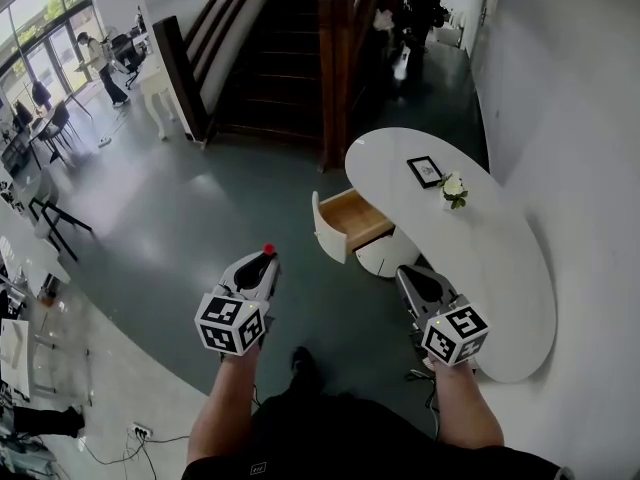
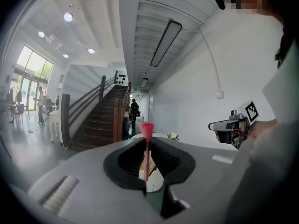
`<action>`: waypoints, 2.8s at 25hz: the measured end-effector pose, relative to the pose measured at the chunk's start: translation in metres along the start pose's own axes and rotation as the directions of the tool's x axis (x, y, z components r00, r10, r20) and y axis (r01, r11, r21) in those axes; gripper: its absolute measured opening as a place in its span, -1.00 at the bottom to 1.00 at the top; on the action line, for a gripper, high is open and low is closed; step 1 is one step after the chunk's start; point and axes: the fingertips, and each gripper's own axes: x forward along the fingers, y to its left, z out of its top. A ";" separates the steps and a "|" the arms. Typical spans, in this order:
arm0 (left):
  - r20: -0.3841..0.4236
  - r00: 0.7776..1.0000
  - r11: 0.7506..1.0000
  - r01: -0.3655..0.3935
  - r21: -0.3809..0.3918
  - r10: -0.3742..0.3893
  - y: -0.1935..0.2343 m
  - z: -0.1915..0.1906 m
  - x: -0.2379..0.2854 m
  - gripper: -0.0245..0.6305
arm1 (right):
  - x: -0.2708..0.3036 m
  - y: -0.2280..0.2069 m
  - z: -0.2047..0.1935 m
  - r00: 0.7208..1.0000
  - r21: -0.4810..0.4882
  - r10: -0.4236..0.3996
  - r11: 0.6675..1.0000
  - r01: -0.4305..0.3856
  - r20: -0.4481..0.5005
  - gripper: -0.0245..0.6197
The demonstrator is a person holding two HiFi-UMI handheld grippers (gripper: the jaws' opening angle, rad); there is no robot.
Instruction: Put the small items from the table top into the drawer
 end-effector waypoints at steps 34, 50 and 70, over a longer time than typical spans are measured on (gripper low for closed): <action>-0.045 0.995 0.992 0.080 -0.097 -0.084 0.256 -0.020 0.156 -0.76 | 0.304 -0.044 -0.003 0.986 0.059 -0.056 0.996 0.066 -0.160 -0.93; -0.116 0.989 0.994 0.091 -0.054 -0.096 0.269 0.023 0.344 -0.76 | 0.401 -0.211 0.002 0.990 0.123 -0.005 0.992 0.023 -0.139 -0.93; -0.142 0.900 0.911 0.404 -0.086 -0.413 0.299 0.006 0.453 -0.76 | 0.444 -0.256 -0.011 0.927 0.098 -0.311 0.936 0.337 -0.209 -0.93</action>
